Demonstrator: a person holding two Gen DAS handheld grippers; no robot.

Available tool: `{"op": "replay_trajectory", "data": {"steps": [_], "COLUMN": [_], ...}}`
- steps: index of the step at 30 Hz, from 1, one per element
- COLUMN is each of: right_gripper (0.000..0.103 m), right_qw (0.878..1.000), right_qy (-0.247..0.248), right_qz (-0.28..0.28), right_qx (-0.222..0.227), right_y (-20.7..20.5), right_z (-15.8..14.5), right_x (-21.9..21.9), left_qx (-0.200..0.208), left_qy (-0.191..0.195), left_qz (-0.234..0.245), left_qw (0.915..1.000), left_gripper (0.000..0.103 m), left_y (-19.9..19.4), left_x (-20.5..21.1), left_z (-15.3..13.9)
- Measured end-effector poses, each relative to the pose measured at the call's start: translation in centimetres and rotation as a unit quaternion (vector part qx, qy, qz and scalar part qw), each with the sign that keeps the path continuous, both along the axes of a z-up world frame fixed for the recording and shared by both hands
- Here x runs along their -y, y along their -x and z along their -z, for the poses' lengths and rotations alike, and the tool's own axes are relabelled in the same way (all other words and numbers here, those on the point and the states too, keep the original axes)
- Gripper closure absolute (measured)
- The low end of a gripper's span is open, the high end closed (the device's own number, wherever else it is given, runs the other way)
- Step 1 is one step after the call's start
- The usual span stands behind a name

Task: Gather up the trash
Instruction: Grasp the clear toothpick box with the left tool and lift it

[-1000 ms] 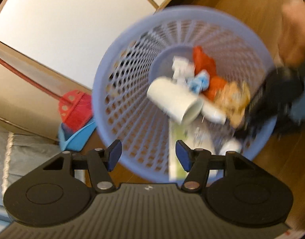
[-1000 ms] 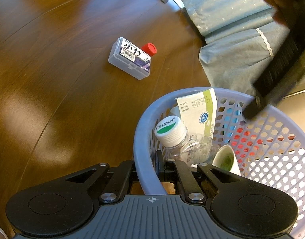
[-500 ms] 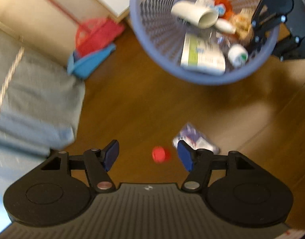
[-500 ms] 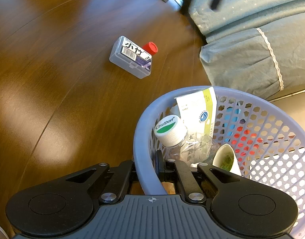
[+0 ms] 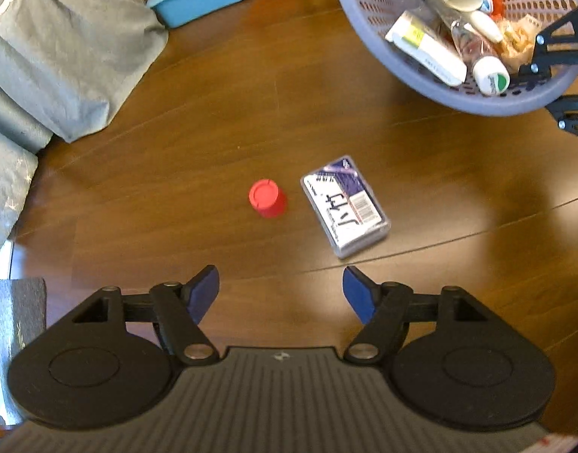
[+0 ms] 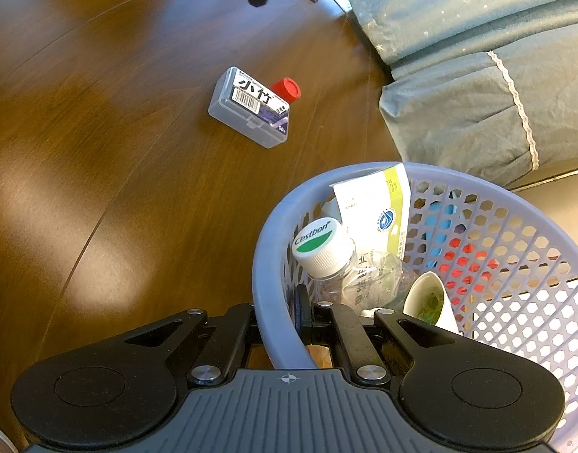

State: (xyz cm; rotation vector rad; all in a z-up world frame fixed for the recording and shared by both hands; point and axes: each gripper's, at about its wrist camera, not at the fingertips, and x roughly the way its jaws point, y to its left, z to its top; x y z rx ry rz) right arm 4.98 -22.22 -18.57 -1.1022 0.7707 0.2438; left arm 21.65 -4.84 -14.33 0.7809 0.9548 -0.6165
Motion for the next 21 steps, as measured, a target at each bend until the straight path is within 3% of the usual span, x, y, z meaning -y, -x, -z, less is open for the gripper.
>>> {"op": "replay_trajectory", "data": {"steps": [14, 21], "right_gripper": [0.102, 0.102], "right_qw": [1.000, 1.000], "right_qy": [-0.002, -0.002], "right_qz": [0.000, -0.001], "right_qx": [0.000, 0.001], "right_y": [-0.1, -0.2], "right_z": [-0.1, 0.0], "right_x": [0.1, 0.0], "left_qx": [-0.018, -0.030], "left_qy": [0.000, 0.051], "left_qz": [0.005, -0.037], "left_qw": [0.9998, 0.9975], "left_gripper": [0.030, 0.028], "left_y": [0.5, -0.4], "left_x": [0.6, 1.4], "left_z": [1.2, 1.7]}}
